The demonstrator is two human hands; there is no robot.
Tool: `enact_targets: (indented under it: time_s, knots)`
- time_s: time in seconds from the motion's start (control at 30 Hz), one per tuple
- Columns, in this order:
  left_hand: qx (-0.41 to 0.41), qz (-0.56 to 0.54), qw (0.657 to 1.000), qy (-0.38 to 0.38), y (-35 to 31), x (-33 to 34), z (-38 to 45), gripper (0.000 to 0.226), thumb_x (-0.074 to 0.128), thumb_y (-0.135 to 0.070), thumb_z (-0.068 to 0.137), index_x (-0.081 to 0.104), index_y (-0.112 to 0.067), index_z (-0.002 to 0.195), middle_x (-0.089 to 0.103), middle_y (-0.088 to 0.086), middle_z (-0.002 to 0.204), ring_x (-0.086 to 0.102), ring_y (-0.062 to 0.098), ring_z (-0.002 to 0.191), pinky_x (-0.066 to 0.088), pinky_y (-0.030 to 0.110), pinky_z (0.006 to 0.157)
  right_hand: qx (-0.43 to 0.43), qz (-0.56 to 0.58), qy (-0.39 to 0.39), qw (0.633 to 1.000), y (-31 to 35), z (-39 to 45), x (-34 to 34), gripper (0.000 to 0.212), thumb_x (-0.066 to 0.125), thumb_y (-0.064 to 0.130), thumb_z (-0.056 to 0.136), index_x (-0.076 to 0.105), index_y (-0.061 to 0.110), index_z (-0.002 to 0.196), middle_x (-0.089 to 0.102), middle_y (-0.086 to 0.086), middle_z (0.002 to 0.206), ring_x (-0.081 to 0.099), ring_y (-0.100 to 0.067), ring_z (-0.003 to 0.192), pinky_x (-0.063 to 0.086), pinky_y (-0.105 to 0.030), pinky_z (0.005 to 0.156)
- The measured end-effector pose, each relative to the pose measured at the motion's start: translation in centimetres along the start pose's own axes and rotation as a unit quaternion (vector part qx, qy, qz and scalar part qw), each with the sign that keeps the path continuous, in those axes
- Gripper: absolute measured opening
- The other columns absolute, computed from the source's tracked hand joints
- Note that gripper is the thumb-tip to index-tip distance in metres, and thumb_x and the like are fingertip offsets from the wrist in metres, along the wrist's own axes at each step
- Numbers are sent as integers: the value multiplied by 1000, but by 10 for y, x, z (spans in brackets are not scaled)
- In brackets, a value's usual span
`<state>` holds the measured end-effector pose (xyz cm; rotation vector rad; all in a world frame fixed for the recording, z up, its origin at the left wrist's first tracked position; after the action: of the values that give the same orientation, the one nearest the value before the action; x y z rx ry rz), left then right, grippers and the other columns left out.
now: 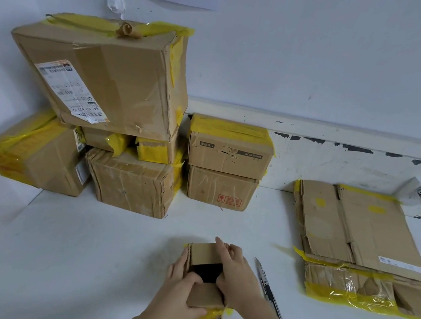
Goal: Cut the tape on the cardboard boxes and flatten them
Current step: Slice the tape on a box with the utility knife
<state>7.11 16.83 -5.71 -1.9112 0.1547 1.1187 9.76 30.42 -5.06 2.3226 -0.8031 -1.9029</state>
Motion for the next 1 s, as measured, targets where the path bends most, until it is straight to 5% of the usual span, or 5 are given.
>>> enact_targets:
  time_s: [0.2,0.43,0.57,0.63,1.0]
  knots:
    - [-26,-9,999,-33,-6,-3,-3,48,68,-35,80,28,-23,103,-13,-2,156,22,10,131,28,11,89,46,-28,-61,997,10,6,-14,42,37,38,100,33,26,140,45,-7,125,56,-25,106,46,-29,81]
    - [-14,-9,998,-56,6,3,-16,88,69,-35,82,15,-20,149,24,-5,152,44,2,114,29,0,81,68,-11,-95,993,-16,13,-31,43,34,56,95,59,24,107,63,3,104,60,-21,95,42,-27,68]
    - [29,-70,990,-120,8,5,-26,34,71,-29,81,40,-33,94,17,-29,140,21,-25,122,24,-6,89,93,51,-125,986,-22,18,-30,43,41,57,93,57,17,93,63,3,94,60,-18,87,46,-28,66]
    - [15,-116,981,-154,14,8,-26,48,76,-17,76,30,-31,77,25,-29,134,26,-31,115,30,-4,86,102,66,-134,983,-21,22,-28,43,42,56,92,57,16,93,59,5,96,60,-18,86,47,-28,67]
    - [-117,-331,913,-208,38,5,-26,44,80,1,68,57,-29,91,67,-23,91,59,-11,90,42,2,70,99,298,-100,944,-19,33,-17,35,57,39,91,42,16,69,48,3,66,46,-13,63,35,-20,56]
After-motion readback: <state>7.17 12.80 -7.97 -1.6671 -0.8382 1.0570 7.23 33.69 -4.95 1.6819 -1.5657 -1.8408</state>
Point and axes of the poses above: each hand's wrist, its own z-axis towards the middle knuckle, its own x-axis out of the palm, y = z × x, the point moved 5 cm from there along z, towards the middle knuckle
